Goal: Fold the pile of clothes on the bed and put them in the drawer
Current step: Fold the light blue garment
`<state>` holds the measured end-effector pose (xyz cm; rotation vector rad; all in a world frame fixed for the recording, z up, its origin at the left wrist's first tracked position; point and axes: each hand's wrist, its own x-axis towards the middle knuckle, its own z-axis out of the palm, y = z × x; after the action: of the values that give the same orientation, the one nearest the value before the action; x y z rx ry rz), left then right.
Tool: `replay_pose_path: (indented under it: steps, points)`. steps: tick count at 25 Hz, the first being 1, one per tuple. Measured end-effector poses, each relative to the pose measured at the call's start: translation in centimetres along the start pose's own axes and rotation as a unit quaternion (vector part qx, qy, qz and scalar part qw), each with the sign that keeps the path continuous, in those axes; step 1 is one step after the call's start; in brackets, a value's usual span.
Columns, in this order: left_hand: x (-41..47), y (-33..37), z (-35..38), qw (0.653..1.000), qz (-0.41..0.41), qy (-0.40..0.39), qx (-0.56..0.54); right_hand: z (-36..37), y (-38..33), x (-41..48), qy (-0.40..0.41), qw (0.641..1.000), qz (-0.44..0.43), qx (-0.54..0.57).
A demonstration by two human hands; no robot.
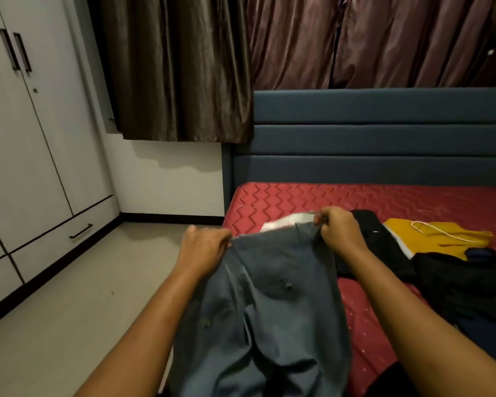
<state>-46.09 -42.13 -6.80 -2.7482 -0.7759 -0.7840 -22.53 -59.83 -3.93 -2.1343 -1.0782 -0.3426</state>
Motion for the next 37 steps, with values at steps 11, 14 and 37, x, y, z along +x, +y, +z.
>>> replay_pose_path:
  steps: [11, 14, 37]
  points:
    - [-11.8, 5.5, 7.5, 0.829, 0.034, -0.536, -0.159, 7.4, 10.8, -9.3, -0.428, 0.889, 0.013, -0.16]
    - [-11.3, 3.7, 7.1, 0.885, -0.041, -0.459, -0.061, 8.6, 6.3, -10.4, -0.413, 0.91, 0.001, -0.038]
    - [-11.3, 4.1, 8.3, 0.762, -0.33, -0.265, -0.49, 15.0, -0.9, -14.4, -0.309, 0.949, -0.064, -0.018]
